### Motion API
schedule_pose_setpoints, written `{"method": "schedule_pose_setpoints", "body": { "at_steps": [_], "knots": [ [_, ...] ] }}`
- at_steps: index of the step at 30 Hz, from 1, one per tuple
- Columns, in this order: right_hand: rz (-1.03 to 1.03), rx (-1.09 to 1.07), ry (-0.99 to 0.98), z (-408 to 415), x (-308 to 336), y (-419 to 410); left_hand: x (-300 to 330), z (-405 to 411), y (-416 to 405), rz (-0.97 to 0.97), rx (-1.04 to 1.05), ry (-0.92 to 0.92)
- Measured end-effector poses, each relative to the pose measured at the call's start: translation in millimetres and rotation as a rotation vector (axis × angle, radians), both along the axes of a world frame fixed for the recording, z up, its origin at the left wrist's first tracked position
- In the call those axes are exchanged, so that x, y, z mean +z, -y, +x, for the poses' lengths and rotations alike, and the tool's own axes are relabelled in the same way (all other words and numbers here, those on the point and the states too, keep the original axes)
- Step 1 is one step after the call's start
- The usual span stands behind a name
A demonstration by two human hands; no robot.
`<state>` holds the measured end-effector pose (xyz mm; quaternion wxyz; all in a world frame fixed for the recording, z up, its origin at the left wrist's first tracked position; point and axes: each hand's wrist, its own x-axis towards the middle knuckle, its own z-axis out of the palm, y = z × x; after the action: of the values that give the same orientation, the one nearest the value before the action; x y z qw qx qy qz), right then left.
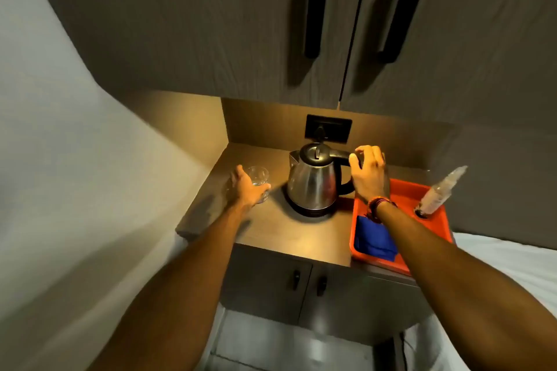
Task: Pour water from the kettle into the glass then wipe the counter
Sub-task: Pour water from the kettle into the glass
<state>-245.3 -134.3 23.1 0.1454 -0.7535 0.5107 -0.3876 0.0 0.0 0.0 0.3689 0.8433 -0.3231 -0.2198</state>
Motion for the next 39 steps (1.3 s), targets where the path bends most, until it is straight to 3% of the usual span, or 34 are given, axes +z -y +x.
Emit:
{"method": "schedule_pose_setpoints", "body": {
  "at_steps": [5,11,14,17,20,23,25,30,34,39],
  "knots": [
    [0.380,-0.070,0.275,18,-30,22,-44,9,-6,-0.010,0.169,-0.274],
    [0.696,-0.150,0.557,47,-36,42,-63,20,11,-0.134,0.245,-0.401],
    [0.722,-0.249,0.620,41,-54,54,-75,15,21,-0.178,0.260,-0.442],
    [0.594,-0.301,0.615,61,-56,60,-88,28,31,-0.193,0.260,-0.329],
    [0.490,-0.311,0.502,74,-51,66,-90,33,41,-0.252,0.248,-0.281],
    [0.618,-0.160,0.202,89,-37,67,-90,35,42,-0.252,0.226,-0.273],
    [0.385,-0.167,0.108,107,-26,61,-93,37,33,-0.218,0.182,-0.258],
    [0.224,-0.050,-0.198,151,1,42,-87,50,14,-0.231,0.103,-0.285],
    [0.050,0.011,-0.255,169,13,25,-80,62,5,-0.142,-0.013,-0.225],
    [-0.044,0.084,-0.393,187,23,14,-73,64,-5,-0.219,0.046,-0.115]
  ]
}}
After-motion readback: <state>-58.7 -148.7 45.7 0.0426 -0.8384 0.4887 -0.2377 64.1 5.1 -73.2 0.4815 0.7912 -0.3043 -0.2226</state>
